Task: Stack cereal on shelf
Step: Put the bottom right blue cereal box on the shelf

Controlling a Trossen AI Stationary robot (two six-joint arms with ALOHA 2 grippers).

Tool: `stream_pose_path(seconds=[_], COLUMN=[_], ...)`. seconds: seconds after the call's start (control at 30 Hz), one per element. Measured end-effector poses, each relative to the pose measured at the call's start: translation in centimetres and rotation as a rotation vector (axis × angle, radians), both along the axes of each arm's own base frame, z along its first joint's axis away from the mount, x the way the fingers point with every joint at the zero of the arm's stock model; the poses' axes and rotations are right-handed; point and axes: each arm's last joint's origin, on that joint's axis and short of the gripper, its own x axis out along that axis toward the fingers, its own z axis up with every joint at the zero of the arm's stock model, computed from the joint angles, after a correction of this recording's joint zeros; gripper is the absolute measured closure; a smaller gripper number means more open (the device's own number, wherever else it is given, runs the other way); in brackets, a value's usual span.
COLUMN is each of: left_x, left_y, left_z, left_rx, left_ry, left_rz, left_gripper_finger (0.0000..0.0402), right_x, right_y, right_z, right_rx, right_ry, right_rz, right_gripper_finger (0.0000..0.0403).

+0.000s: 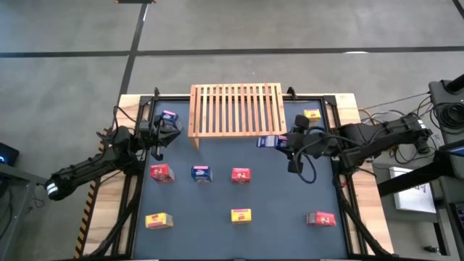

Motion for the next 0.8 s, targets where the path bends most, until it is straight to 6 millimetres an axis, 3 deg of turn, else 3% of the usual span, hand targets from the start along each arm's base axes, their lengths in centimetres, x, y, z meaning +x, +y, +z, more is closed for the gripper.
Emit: stream_pose_path(seconds=[0.33, 0.8], left_x=[0.0, 0.0], left_y=[0.0, 0.0], left_z=[0.0, 0.0], left_rx=[0.0, 0.0], left_ry=[0.0, -0.001], left_rz=[0.0, 0.0], left_gripper_finger=[0.0402, 0.0402], right_x=[1.0, 2.1], right_y=[-2.3, -6.9], right_z=[1.0, 1.7], right_rx=[-0.016, 0.004], right_ry=[-0.088, -0.202], right_rz=[0.044, 0.057], right_gripper_finger=[0.0223, 0.0223])
